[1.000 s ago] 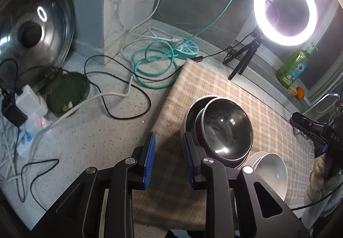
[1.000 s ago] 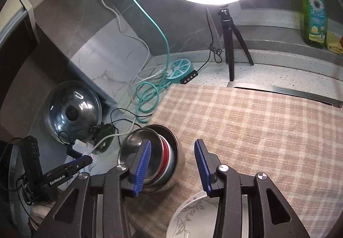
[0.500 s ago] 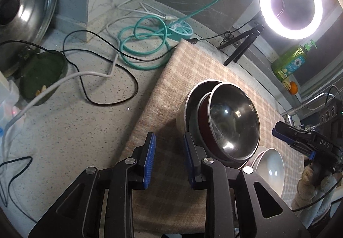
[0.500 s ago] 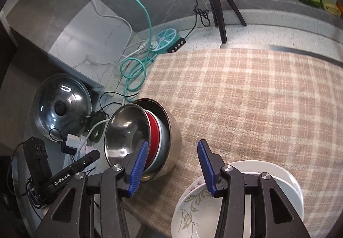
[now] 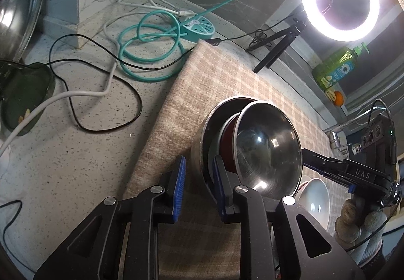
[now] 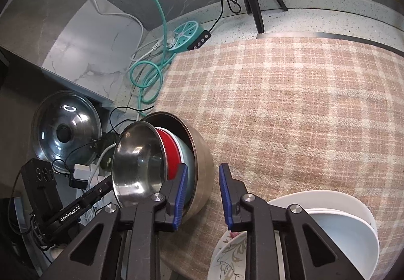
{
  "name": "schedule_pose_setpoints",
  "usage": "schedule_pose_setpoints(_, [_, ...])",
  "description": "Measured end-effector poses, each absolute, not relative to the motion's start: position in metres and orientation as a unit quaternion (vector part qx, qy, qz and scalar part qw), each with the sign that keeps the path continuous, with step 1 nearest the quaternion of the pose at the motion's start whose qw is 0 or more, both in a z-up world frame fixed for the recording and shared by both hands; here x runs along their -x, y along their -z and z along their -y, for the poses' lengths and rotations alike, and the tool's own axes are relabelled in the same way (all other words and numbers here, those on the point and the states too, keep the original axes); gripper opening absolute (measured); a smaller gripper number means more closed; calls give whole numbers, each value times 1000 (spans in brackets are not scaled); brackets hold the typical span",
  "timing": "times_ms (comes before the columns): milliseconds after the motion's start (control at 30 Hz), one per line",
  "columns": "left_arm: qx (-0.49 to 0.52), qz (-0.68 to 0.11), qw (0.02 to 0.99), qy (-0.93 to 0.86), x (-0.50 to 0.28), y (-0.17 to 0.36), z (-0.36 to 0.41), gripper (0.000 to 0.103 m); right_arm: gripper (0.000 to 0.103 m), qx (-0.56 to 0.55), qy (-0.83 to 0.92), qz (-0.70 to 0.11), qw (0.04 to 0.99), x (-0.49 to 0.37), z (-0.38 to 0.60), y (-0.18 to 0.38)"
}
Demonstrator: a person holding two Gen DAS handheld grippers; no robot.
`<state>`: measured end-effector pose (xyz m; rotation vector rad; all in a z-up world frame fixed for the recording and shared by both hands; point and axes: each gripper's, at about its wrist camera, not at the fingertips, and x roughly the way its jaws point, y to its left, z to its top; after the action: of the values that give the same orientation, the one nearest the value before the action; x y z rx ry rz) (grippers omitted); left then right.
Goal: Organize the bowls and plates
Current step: 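Move both grippers to the large steel bowl rim and close on it, then lift the nested steel bowl stack and carry it over the plate stack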
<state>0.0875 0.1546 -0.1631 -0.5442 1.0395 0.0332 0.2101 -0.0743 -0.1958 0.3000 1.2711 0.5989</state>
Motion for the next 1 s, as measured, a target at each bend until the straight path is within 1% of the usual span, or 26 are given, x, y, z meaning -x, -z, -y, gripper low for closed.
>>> schedule_pose_setpoints(67, [253,-492,833,-15,-89,165,-154,16,20,-136,-272,-585,752,-211,72,198])
schedule_pose_setpoints(333, [252,-502,827,-11,-96,174,-154,13,16,-134,-277,-597,741,-215,64,209])
schedule_pose_setpoints(533, [255,-505,824,-4,-100,179,-155,9,11,-129,-277,-602,738,-217,57,215])
schedule_pose_setpoints(1000, [245,-496,832,-23,-88,170,-148,8,10,-116,-275,-600,743,-208,58,208])
